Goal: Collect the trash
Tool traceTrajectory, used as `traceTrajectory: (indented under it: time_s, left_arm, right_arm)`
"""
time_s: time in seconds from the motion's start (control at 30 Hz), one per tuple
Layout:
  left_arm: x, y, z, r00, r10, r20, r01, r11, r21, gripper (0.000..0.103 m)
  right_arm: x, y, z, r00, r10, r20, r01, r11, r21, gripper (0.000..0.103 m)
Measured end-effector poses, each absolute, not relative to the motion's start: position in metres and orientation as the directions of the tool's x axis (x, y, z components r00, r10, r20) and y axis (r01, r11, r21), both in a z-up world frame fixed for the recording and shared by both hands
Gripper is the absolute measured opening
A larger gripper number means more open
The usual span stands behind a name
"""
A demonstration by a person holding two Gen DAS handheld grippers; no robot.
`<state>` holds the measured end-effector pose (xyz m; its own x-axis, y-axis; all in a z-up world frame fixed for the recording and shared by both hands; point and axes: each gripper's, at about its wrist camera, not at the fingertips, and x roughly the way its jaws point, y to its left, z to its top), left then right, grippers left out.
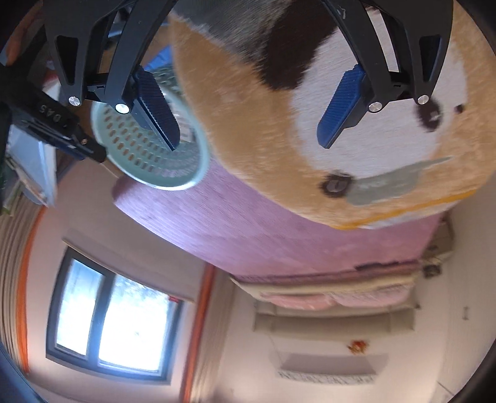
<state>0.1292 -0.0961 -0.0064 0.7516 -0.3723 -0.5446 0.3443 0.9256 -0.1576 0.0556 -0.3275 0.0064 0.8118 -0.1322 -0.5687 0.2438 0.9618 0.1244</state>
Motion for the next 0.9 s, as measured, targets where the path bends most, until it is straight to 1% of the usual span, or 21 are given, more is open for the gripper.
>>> traceTrajectory:
  time_s: [0.1,0.17,0.2,0.27,0.37,0.43,0.5,0.7,0.9]
  left_arm:
    - [0.110,-0.079,-0.009,0.817,-0.293,-0.496,0.283,0.954,-0.096,0.091]
    - [0.100,-0.072,-0.012,0.855,-0.238,-0.460,0.242,0.969,-0.051,0.091]
    - [0.092,-0.068,-0.013,0.881,-0.203,-0.427,0.215,0.976,-0.021,0.091]
    - [0.081,-0.063,-0.016,0.923,-0.137,-0.358,0.159,0.987,0.032,0.094]
    - [0.072,-0.057,-0.018,0.949,-0.103,-0.298,0.123,0.991,0.049,0.095]
    - [0.070,-0.055,-0.019,0.957,-0.093,-0.276,0.110,0.993,0.046,0.095]
    - [0.073,-0.053,-0.019,0.953,-0.105,-0.283,0.118,0.993,0.030,0.095]
    - [0.074,-0.055,-0.026,0.939,-0.134,-0.317,0.152,0.988,0.032,0.095]
    - [0.077,-0.053,-0.029,0.933,-0.141,-0.331,0.159,0.987,0.028,0.095]
  right_arm:
    - [0.040,-0.306,0.009,0.851,-0.197,-0.488,0.259,0.964,0.064,0.054]
    - [0.031,-0.302,0.009,0.871,-0.214,-0.443,0.261,0.964,0.046,0.054]
    - [0.027,-0.298,0.010,0.882,-0.219,-0.417,0.259,0.965,0.039,0.054]
    - [0.019,-0.292,0.012,0.900,-0.231,-0.370,0.260,0.965,0.028,0.054]
    - [0.014,-0.286,0.012,0.913,-0.239,-0.329,0.262,0.965,0.026,0.054]
    - [0.012,-0.283,0.008,0.915,-0.257,-0.312,0.279,0.960,0.026,0.054]
    - [0.014,-0.283,0.002,0.909,-0.277,-0.311,0.296,0.955,0.016,0.054]
    - [0.026,-0.284,-0.018,0.901,-0.250,-0.355,0.284,0.958,0.043,0.054]
    - [0.030,-0.289,-0.022,0.896,-0.247,-0.368,0.285,0.957,0.051,0.054]
